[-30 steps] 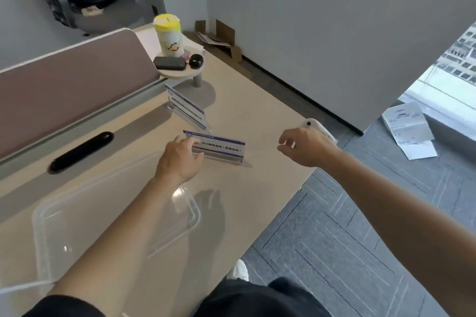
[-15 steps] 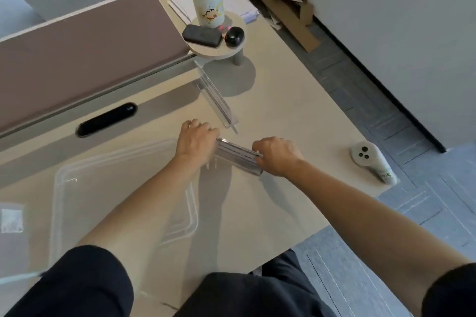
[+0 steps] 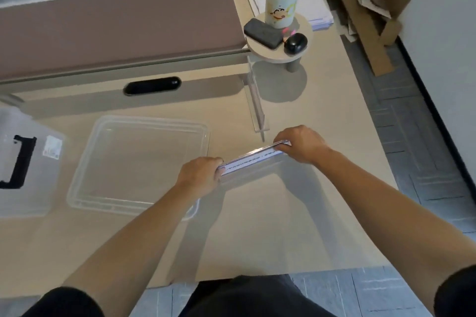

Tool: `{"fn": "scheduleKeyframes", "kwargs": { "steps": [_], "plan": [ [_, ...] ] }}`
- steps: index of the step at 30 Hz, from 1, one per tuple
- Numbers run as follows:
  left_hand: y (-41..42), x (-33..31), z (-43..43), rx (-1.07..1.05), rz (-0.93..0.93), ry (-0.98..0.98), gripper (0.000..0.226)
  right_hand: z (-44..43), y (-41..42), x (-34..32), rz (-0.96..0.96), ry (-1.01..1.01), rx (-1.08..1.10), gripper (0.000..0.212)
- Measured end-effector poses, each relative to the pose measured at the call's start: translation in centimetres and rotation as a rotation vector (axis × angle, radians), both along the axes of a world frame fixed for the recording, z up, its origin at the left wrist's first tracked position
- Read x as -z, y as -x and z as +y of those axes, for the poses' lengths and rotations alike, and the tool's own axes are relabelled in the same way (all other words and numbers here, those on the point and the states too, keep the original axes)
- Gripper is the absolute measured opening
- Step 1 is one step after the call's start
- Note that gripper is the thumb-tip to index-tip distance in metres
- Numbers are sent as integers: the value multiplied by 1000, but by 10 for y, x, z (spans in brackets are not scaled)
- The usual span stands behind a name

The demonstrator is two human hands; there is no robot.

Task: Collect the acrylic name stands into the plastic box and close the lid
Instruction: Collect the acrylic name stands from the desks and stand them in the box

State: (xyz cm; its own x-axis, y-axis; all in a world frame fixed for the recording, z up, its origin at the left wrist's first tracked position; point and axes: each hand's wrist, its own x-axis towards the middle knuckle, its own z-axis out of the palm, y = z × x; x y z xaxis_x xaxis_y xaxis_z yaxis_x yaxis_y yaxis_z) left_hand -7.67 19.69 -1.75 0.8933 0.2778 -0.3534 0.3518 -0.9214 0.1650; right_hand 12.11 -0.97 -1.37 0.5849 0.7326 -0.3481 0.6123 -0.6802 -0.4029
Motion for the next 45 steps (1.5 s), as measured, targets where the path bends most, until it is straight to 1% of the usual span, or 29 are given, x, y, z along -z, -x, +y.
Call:
{"fn": "scheduleKeyframes", "kwargs": {
  "steps": [3, 5, 8, 12, 14, 16, 20, 23, 25, 28, 30, 33, 35, 37, 38, 39, 40, 41, 42, 43, 45],
  "plan": [
    [11, -18, 13, -65, -65, 22, 21, 9, 0, -18, -6, -97, -30, 25],
    [24, -36, 25, -104, -106, 84, 21, 22, 1, -37, 6, -177, -48, 24],
    [52, -67, 46, -160, -188, 215, 21, 55, 11, -69, 84, -271, -73, 17],
    [102, -102, 75, -278, -324, 303, 17, 110, 41, -99, 186, -359, -53, 10],
    [136, -115, 87, -345, -396, 284, 16, 138, 67, -113, 216, -412, -59, 3],
    [173, -123, 100, -387, -448, 253, 17, 164, 99, -130, 262, -467, -77, 3],
    [247, -139, 127, -450, -580, 233, 26, 209, 175, -166, 341, -587, -40, 14],
    [296, -151, 146, -475, -702, 184, 34, 244, 234, -183, 389, -699, 14, 8],
    [323, -159, 159, -510, -790, 155, 34, 266, 274, -196, 424, -691, 45, 19],
    [359, -166, 173, -513, -863, 108, 27, 298, 328, -213, 702, -624, 118, 43],
    [379, -168, 180, -524, -889, 88, 22, 318, 355, -224, 763, -626, 139, 48],
    [399, -171, 189, -509, -882, 61, 23, 347, 383, -231, 755, -672, 183, 36],
    [409, -172, 198, -515, -871, 87, 24, 365, 395, -230, 736, -678, 203, 30],
    [415, -172, 209, -534, -852, 164, 28, 384, 401, -228, 739, -690, 198, 20],
    [418, -173, 214, -561, -829, 252, 32, 393, 402, -228, 748, -696, 186, 18],
    [421, -174, 220, -606, -798, 380, 39, 402, 403, -226, 757, -694, 163, 19],
    [423, -176, 225, -640, -769, 527, 45, 411, 403, -226, 774, -694, 137, 24],
    [423, -178, 231, -659, -750, 675, 47, 420, 403, -226, 793, -697, 110, 32],
    [423, -180, 238, -669, -736, 794, 46, 429, 402, -226, 807, -695, 74, 34],
    [423, -181, 246, -681, -720, 873, 48, 438, 399, -224, 817, -691, 32, 29],
    [422, -182, 261, -729, -676, 901, 66, 458, 396, -224, 847, -696, -38, 16]
  ]
}}
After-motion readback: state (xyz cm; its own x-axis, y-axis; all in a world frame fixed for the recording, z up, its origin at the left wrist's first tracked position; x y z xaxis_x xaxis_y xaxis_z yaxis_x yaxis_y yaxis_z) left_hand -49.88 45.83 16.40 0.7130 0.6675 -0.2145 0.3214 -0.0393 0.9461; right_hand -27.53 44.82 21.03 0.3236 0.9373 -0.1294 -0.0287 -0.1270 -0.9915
